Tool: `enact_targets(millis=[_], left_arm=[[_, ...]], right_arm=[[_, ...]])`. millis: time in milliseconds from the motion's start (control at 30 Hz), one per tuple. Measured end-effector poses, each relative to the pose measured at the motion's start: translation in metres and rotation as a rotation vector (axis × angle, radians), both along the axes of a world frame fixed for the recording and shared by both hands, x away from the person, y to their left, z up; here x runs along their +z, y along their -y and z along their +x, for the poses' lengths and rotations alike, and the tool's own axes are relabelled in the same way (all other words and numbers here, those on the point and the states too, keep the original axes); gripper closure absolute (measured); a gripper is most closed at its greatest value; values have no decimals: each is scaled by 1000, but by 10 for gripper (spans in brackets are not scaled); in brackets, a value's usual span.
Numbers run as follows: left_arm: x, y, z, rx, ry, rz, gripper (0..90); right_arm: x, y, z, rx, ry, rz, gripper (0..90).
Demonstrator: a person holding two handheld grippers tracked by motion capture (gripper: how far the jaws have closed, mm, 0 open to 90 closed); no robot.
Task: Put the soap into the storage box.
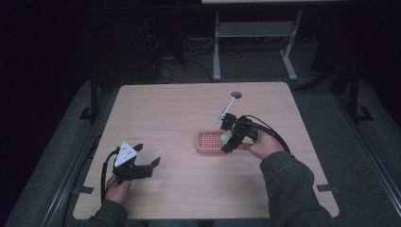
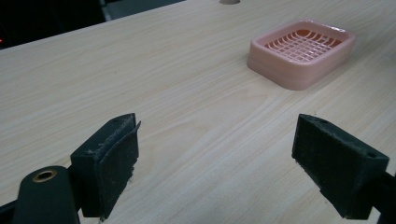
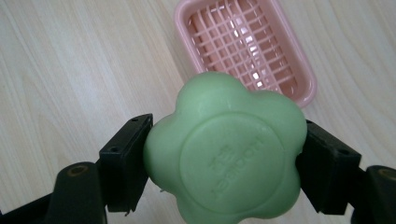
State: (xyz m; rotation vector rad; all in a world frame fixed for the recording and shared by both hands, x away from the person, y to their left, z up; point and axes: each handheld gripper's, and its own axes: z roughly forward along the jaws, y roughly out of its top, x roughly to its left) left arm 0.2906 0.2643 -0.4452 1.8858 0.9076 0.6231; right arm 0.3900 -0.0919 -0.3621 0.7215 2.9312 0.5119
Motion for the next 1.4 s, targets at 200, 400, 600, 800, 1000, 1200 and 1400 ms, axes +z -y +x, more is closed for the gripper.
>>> enact_targets(millis=[200,400,600,800,1000,1200,1400], left_arm=[[0,0,0,-1,0,1,143],[0,0,0,-2,-1,-1,143],[0,0,0,-2,-2,-2,143],[0,0,0,-3,-2,-2,143],[0,0,1,-4,-2,-2,143],[-1,0,1,-5,-5,0,143],[-1,0,1,-5,-3,-3,143]], right_arm=[[5,-9,5,11,3,-4,263],[4,-17,11,20,-2,3,263],[-5,-24,17,27,-16,-6,263],[-14,-28,23,12,-31,-9,263],[-21,-28,31,-5,-42,0,263],[-21,-28,37,-22,-42,16,263],[-20,-35,42,-14,-40,1,263]])
